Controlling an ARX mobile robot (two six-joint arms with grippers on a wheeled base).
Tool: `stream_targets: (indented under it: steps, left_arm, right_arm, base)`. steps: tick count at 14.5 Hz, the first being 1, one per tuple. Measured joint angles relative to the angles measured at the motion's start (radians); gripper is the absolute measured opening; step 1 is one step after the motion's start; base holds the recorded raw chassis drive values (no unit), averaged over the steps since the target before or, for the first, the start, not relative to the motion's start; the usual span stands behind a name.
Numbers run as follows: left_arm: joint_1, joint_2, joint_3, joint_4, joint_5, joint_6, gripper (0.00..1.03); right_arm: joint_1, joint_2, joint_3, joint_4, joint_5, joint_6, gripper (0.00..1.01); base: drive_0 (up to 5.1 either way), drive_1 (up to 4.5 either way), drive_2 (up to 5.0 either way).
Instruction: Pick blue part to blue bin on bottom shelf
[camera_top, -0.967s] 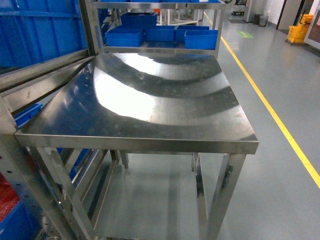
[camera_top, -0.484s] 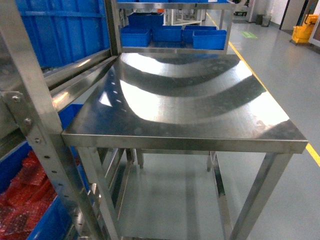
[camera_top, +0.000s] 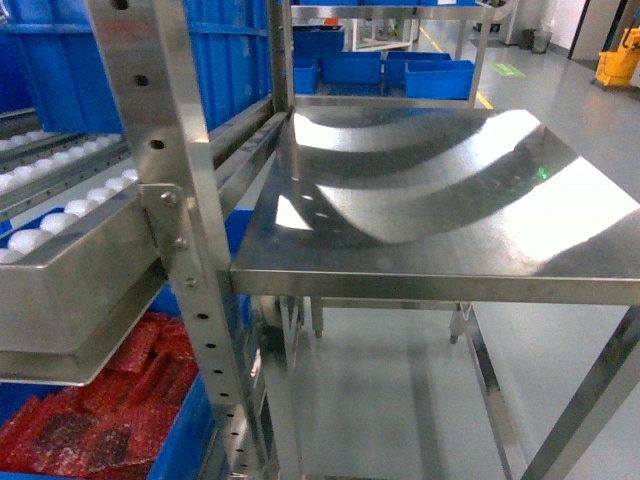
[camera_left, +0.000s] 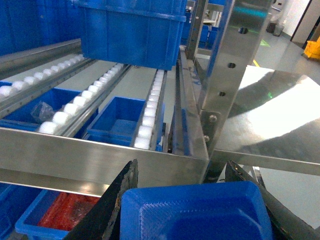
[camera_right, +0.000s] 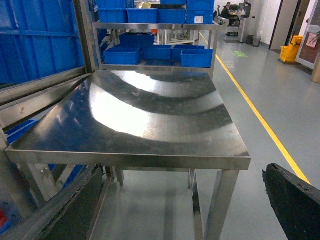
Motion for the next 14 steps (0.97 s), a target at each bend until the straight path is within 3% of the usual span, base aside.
stream_targets:
  steps: [14]
  left_arm:
    - [0.000,0.000,0.000,0.000,0.002,0.000,0.43]
  right_arm:
    - [0.000,0.000,0.000,0.000,0.000,0.000,0.98]
  base:
    - [-5.0,2.46,2.5]
